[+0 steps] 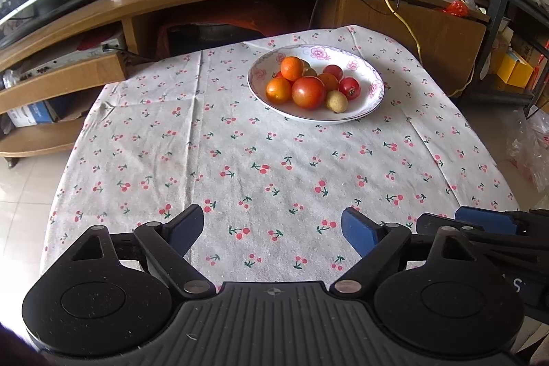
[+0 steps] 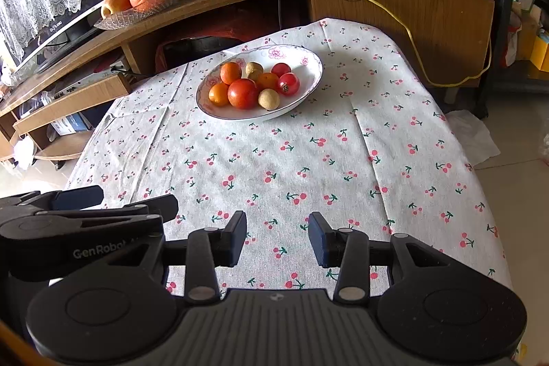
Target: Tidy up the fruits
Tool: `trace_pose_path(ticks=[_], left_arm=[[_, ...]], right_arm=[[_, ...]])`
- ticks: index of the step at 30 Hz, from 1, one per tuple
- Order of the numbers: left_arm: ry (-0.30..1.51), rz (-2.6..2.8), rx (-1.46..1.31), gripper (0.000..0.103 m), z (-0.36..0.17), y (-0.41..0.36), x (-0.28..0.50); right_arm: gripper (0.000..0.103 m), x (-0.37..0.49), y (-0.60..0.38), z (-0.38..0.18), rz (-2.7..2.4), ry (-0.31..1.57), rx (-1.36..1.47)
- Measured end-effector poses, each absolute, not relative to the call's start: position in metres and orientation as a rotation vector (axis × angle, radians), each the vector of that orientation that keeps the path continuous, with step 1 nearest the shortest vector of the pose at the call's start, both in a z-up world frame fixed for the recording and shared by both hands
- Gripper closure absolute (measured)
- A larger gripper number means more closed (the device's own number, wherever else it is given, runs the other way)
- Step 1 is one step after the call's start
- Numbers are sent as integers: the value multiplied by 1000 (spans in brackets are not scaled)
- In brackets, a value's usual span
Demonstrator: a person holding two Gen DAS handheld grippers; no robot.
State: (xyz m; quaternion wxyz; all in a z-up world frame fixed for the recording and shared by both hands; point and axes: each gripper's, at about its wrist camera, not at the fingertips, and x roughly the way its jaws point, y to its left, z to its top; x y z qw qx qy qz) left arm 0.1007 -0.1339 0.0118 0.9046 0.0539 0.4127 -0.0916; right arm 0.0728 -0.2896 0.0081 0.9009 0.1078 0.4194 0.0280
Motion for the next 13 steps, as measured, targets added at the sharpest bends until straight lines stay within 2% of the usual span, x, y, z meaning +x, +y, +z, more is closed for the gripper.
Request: trace_pose_path(ticks=[13], left_arm=[[828, -169, 128, 10, 14, -135, 99]], right_arm=[[63, 73, -289, 9, 65, 866, 228]])
